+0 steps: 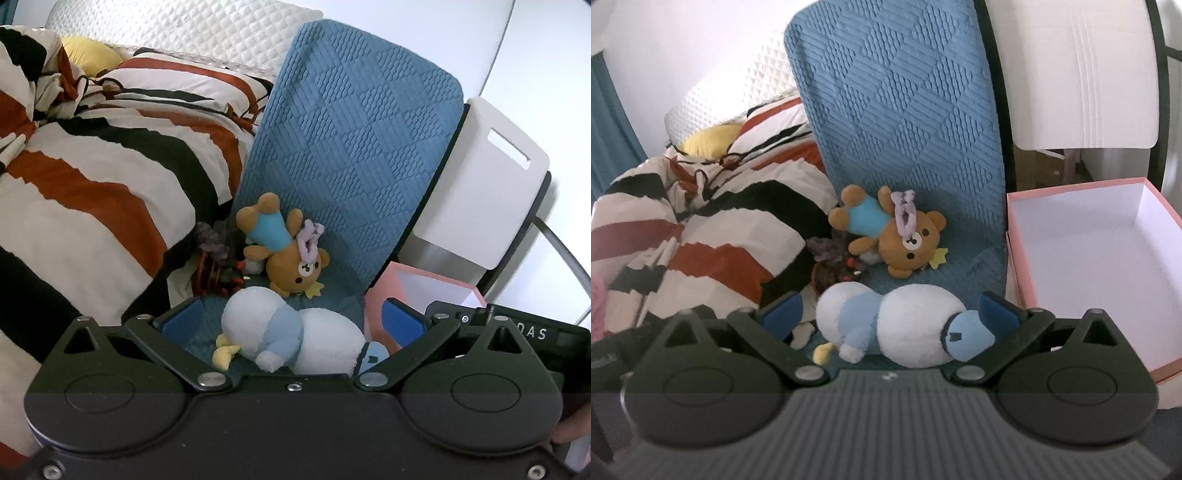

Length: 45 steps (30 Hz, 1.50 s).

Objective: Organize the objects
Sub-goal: 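Move the left tool toward the white-and-blue penguin plush, then grasp the penguin plush with the left tool while the right tool grasps the pink bunny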

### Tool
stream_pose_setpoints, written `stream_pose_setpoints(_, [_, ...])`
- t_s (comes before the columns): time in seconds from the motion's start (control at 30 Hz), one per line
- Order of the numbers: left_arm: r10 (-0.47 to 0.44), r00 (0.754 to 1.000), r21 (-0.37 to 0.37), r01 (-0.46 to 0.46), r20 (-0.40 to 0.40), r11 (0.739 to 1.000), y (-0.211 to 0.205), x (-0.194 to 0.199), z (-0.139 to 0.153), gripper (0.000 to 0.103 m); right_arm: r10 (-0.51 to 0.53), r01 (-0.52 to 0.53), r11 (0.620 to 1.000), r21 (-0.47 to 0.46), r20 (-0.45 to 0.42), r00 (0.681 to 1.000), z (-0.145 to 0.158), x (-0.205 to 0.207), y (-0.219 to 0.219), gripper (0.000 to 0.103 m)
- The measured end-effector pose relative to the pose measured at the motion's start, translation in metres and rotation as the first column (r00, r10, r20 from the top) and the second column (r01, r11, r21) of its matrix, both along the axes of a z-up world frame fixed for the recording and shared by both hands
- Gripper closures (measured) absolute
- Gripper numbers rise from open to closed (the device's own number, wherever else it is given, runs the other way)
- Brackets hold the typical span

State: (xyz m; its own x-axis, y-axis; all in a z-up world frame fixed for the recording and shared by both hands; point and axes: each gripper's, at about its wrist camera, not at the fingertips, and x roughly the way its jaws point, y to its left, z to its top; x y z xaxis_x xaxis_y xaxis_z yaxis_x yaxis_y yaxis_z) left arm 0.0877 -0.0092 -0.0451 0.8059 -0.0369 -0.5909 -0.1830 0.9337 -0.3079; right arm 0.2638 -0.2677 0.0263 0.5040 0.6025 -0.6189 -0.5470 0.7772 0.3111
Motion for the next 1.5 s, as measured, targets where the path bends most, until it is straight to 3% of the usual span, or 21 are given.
stream_pose_setpoints(0.2, [0.008,0.999,0.009,-0.007,-0.043,1.000,-0.007,0.017,-0.027,0.000,-0.005,0.005,1.000,-0.001,-0.037,0.999,-0.021,0.018,0.003,0.009])
stream_pose_setpoints(0.6, [0.025,0.990,-0.070,-0.036,-0.141,0.997,-0.002,0.051,-0.087,0.000,-0.007,0.007,1.000,-0.004,-0.007,1.000,-0.032,0.048,0.025,0.009])
stream_pose_setpoints(0.73, [0.031,0.986,-0.128,-0.053,-0.162,0.990,0.005,0.062,-0.105,0.000,0.001,-0.001,1.000,-0.020,-0.001,1.000,-0.039,0.063,0.035,0.017])
stream_pose_setpoints(0.87, [0.023,0.980,-0.233,-0.070,-0.198,0.970,0.013,0.074,-0.131,0.000,0.005,-0.005,1.000,-0.015,0.006,1.000,-0.048,0.081,0.045,0.018])
stream_pose_setpoints(1.0, [0.018,0.978,-0.273,-0.076,-0.208,0.959,0.012,0.084,-0.144,0.000,0.021,-0.020,1.000,0.012,-0.037,0.999,-0.060,0.102,0.056,0.018])
stream_pose_setpoints(1.13, [-0.004,0.971,-0.327,-0.077,-0.240,0.942,0.011,0.098,-0.160,0.000,0.039,-0.039,0.999,0.009,-0.013,0.999,-0.064,0.116,0.073,0.018])
stream_pose_setpoints(1.27, [-0.043,0.962,-0.412,-0.075,-0.271,0.908,0.011,0.110,-0.177,0.000,0.063,-0.063,0.998,-0.002,-0.026,0.998,-0.071,0.138,0.093,0.018])
stream_pose_setpoints(1.5, [-0.052,0.948,-0.485,-0.112,-0.313,0.867,0.015,0.125,-0.195,0.000,0.095,-0.096,0.994,-0.043,-0.042,0.995,-0.084,0.169,0.128,0.019])
